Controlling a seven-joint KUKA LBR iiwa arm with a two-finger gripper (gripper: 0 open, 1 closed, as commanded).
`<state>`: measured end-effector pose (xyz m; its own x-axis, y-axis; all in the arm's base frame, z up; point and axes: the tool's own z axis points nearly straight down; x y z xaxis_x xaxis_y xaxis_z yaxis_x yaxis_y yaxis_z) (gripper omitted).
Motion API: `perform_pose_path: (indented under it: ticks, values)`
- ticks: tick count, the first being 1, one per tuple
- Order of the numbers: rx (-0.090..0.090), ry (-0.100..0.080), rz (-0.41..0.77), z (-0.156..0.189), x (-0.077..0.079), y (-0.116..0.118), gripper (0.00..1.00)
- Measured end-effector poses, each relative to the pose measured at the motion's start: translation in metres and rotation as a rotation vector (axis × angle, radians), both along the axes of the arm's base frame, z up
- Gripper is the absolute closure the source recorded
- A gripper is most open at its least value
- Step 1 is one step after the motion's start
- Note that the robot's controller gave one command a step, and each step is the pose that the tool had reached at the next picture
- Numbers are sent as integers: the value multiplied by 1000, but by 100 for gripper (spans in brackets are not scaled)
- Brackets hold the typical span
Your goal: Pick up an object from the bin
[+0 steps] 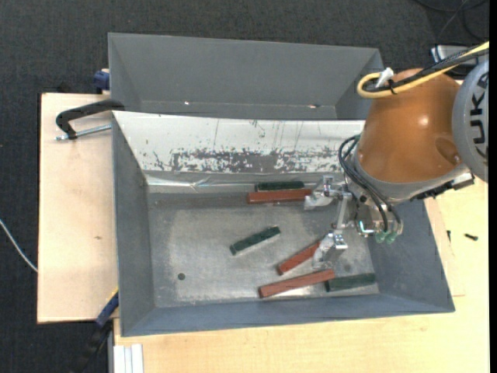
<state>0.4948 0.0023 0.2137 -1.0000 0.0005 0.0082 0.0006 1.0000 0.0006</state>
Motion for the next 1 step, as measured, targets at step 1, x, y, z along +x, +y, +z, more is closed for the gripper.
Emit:
perform_pose_path:
  ticks: [1]
  values:
    - [0, -9, 0, 4, 2, 0, 0]
